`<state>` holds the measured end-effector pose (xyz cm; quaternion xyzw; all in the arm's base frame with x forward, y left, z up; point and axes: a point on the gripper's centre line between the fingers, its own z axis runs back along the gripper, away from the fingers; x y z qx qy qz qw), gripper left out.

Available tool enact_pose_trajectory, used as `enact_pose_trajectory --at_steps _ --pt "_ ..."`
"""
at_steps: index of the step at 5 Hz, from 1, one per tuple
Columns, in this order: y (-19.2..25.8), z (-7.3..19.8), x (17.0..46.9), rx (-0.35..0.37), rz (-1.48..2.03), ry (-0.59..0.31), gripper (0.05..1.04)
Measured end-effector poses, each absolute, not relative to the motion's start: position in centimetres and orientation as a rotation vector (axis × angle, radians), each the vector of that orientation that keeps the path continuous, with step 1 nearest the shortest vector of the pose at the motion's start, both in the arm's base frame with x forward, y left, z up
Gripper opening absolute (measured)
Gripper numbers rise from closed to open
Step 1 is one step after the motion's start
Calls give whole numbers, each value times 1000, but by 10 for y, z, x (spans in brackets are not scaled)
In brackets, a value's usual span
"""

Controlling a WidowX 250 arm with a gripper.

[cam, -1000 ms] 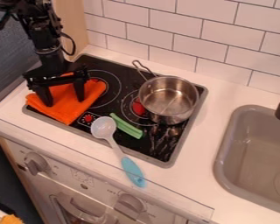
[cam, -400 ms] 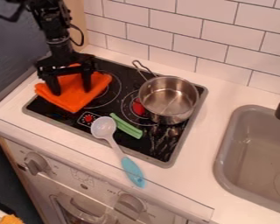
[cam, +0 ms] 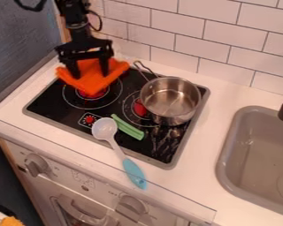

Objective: Moved the orange cloth in the top left corner of the stove

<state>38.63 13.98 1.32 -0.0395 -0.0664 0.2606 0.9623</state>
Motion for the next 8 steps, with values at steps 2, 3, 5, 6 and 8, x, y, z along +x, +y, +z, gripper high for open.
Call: enact_pose_trajectory --at_steps 2,3,5,6,8 --pt "143 14 413 -122 508 -156 1000" --pt "141 13 411 -123 506 -143 999" --pt "136 19 409 -159 487 -141 997" --pt "134 42 411 -173 492 -173 999" --pt "134 90 400 -173 495 -234 999"
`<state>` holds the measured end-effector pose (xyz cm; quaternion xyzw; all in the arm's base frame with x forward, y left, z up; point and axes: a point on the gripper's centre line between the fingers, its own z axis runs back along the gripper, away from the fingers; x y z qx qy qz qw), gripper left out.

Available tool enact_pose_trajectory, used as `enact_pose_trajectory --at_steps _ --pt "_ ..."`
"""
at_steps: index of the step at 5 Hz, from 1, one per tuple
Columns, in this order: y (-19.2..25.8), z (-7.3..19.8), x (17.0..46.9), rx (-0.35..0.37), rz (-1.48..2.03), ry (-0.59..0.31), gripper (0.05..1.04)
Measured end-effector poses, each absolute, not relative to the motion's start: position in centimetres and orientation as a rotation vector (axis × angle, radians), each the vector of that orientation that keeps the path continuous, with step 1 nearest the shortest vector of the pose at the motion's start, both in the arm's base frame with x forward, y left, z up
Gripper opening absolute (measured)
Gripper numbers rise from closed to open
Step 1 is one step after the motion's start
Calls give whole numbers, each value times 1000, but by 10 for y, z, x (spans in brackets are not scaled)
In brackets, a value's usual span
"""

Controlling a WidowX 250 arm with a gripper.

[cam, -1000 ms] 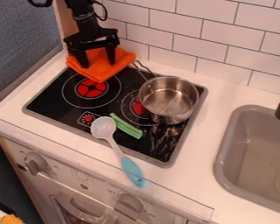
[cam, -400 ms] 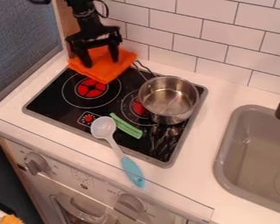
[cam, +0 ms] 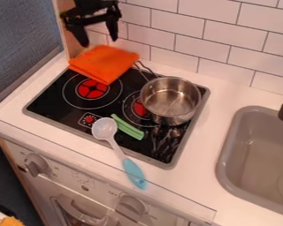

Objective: Moved the orange cloth in the top left corner of the stove

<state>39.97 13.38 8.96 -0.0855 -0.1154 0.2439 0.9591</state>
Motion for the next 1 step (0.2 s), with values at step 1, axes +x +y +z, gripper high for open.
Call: enact_pose_trajectory --at_steps 1 --pt "129 108 389 -152 495 -259 999"
